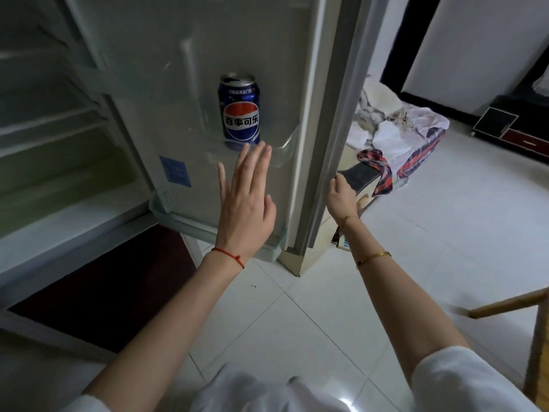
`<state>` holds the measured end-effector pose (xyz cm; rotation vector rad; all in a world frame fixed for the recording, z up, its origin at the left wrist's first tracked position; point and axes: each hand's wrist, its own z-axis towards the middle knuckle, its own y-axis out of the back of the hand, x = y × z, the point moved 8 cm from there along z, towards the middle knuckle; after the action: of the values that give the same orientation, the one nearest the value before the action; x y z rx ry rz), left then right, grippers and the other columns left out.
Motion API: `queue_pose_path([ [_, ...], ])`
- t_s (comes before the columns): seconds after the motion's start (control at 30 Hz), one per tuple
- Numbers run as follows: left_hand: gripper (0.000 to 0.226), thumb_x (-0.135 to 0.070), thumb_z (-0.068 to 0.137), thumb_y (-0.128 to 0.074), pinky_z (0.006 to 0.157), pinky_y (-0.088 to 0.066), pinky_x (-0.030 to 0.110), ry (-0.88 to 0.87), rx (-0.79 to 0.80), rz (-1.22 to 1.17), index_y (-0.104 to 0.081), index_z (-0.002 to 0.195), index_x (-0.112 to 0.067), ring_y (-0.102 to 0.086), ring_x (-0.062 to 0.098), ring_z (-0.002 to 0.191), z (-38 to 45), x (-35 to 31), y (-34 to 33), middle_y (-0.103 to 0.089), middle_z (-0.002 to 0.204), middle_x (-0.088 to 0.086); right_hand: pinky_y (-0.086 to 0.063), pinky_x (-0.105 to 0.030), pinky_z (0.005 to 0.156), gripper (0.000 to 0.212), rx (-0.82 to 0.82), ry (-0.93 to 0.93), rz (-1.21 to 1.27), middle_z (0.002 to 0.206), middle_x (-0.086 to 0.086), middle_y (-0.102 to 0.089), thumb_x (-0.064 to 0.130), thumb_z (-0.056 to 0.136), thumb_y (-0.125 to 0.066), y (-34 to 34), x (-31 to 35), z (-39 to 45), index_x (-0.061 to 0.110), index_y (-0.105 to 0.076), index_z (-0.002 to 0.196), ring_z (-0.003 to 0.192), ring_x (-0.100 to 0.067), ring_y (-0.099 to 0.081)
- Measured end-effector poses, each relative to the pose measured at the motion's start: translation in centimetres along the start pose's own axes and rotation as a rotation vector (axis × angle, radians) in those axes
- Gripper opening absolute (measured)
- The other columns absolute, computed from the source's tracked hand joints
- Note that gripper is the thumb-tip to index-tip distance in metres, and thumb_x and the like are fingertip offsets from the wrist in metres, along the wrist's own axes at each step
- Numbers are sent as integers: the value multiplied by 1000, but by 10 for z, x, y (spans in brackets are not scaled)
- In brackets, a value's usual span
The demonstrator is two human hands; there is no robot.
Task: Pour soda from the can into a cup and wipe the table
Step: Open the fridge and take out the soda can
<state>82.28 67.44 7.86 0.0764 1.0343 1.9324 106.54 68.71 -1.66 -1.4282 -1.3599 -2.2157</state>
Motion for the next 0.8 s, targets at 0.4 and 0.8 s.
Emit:
queue_pose_path([
  [0.4,74,-8,89,-54,122,-7,55,194,-29,118,-20,154,-15,-4,19,152,33,-28,-35,-16,162,1,-38,-32,81,31,292,124,37,116,-15,-57,18,103,-28,-1,-10,69,4,-49,121,98,-27,-53],
  [0.8,65,-16,91,-59,115,-28,27,404,-275,-34,-33,149,-11,-37,21,140,77,-8,-10,-34,152,7,-42,-47,103,39,342,93,60,128,-19,-55,19,103,-29,-8,-17,104,7,-41,137,117,-36,-53],
])
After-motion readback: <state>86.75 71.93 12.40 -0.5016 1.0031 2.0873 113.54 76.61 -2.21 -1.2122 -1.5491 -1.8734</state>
